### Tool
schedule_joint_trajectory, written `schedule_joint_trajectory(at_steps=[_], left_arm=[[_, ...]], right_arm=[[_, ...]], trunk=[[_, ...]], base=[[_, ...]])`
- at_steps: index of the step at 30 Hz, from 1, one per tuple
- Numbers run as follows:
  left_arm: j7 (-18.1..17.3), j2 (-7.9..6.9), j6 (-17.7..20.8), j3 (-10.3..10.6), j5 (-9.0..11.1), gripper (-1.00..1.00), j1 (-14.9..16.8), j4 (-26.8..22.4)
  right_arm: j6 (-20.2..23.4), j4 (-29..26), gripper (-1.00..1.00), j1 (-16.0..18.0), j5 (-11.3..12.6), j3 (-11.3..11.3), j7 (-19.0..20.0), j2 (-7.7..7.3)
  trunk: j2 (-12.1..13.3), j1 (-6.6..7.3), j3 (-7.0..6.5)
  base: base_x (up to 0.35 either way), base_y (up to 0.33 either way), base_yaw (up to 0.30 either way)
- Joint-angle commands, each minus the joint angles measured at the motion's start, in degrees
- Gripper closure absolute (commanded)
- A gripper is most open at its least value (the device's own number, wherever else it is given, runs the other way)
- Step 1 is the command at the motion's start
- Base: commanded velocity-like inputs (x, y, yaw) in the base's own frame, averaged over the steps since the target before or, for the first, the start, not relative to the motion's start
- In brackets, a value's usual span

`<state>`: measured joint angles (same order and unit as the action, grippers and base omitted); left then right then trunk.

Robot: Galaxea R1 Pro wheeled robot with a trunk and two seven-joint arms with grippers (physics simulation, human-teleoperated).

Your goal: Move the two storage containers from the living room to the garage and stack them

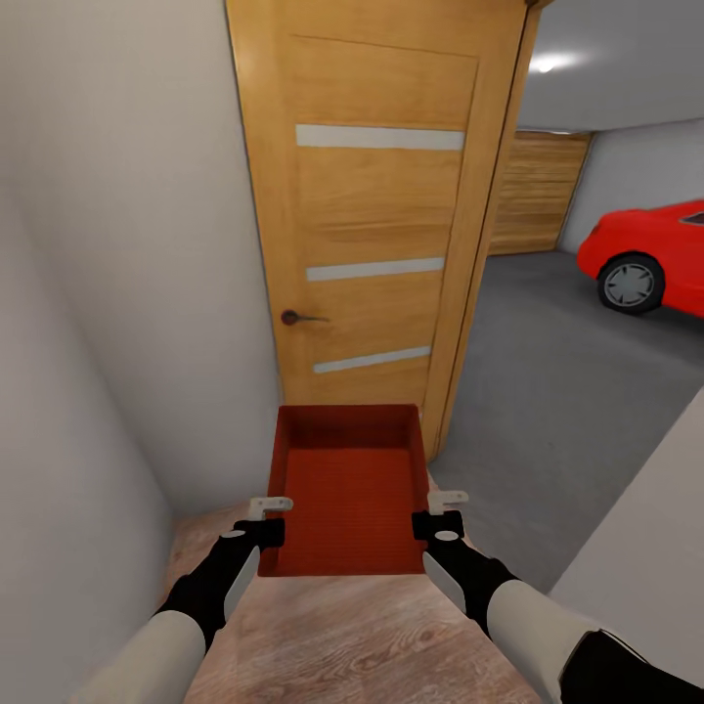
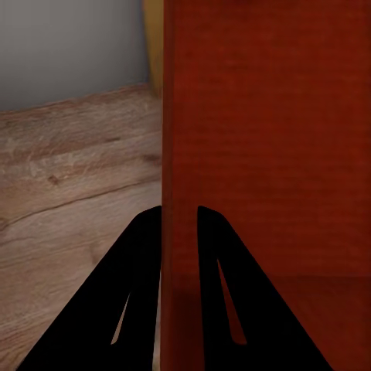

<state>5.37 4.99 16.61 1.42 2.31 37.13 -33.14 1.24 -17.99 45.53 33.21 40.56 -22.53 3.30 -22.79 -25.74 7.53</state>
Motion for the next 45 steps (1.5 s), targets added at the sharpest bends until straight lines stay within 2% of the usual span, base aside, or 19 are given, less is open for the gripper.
schedule_joint_trajectory(at_steps=[1,45], left_arm=[[0.7,-0.07,-0.4,0.5,-0.2,1.0,0.0,-0.3],[0.7,-0.1,-0.4,0.3,-0.1,1.0,0.0,-0.2]], right_arm=[[2.6,1.5,1.0,0.1,1.5,0.9,-0.6,-0.05],[2.5,1.5,1.0,0.1,1.5,1.0,-0.6,-0.02]], trunk=[[-0.1,-0.05,0.12],[-0.1,-0.05,0.12]], base=[[0.094,0.089,-0.196],[0.128,0.104,-0.196]])
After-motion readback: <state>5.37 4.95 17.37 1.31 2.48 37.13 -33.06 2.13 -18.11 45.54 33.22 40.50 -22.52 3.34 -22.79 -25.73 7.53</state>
